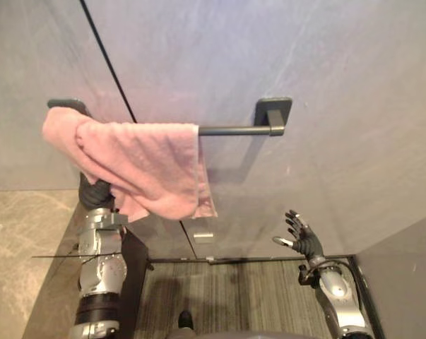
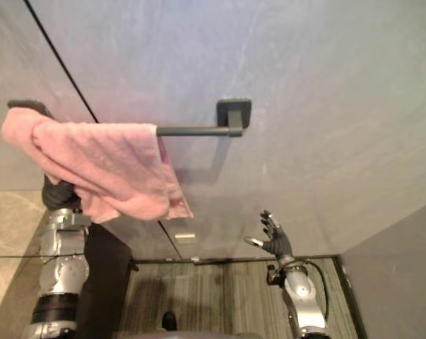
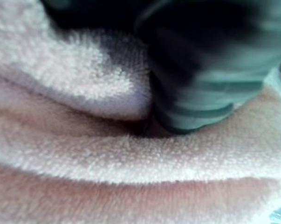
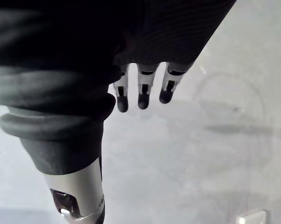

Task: Organize washtable

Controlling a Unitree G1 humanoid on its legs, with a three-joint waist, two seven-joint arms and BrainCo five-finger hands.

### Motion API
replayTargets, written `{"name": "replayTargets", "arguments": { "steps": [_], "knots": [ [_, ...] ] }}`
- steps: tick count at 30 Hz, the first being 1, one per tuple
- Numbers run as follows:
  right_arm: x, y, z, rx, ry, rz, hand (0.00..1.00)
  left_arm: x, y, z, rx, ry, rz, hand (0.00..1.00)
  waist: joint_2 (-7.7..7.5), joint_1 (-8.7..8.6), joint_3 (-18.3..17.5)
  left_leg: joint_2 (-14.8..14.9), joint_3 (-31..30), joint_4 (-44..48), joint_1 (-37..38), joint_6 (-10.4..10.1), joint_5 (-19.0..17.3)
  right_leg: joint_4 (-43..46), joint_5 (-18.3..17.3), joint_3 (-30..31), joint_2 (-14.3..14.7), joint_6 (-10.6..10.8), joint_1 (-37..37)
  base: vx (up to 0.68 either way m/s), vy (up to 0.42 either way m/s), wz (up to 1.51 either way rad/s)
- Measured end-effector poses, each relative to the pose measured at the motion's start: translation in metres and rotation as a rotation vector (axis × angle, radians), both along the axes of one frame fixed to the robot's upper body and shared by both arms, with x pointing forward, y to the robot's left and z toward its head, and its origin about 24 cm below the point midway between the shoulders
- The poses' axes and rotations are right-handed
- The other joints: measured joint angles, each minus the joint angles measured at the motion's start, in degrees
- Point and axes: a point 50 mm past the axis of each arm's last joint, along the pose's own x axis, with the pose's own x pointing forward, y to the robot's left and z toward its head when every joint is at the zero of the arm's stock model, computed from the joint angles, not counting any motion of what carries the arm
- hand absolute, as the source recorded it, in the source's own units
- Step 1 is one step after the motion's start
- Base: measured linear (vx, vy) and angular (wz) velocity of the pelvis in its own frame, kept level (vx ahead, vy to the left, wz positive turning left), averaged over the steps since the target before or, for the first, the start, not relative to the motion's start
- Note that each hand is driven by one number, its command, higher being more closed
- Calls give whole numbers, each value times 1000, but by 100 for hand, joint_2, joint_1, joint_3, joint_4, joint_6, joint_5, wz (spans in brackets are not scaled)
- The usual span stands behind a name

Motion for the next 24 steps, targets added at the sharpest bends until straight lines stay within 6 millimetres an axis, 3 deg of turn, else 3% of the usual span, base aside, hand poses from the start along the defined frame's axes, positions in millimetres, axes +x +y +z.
{"name": "replayTargets", "arguments": {
  "steps": [9, 15, 19, 24],
  "knots": [
    [31, 46, 36, 67, -168, 154, 0, 2, -21, -10, -22, 30, -71, 100, 170, 27, -103, -3, -66, -40, -93, 55, 71, 113, 27, 15, 2, 45, -186, -97, 0, 0],
    [50, 79, 64, 68, -280, 282, 0, 3, -27, -11, -23, 40, -95, 100, 182, 42, -111, -25, -87, -41, -101, 67, 86, 115, 62, 16, -8, 97, -189, -46, 6, 2],
    [57, 95, 76, 82, -320, 344, 0, 5, -33, -12, -24, 48, -122, 100, 180, 43, -113, -42, -81, -40, -123, 98, 134, 113, 77, 23, -8, 101, -205, 8, -4, 0],
    [64, 100, 80, 62, -324, 382, 0, 9, -39, -9, -37, 36, -146, 100, 183, 42, -116, -23, -107, -4, -198, 74, 197, 114, 89, -11, -2, 84, -217, 30, -13, 4]
  ]
}}
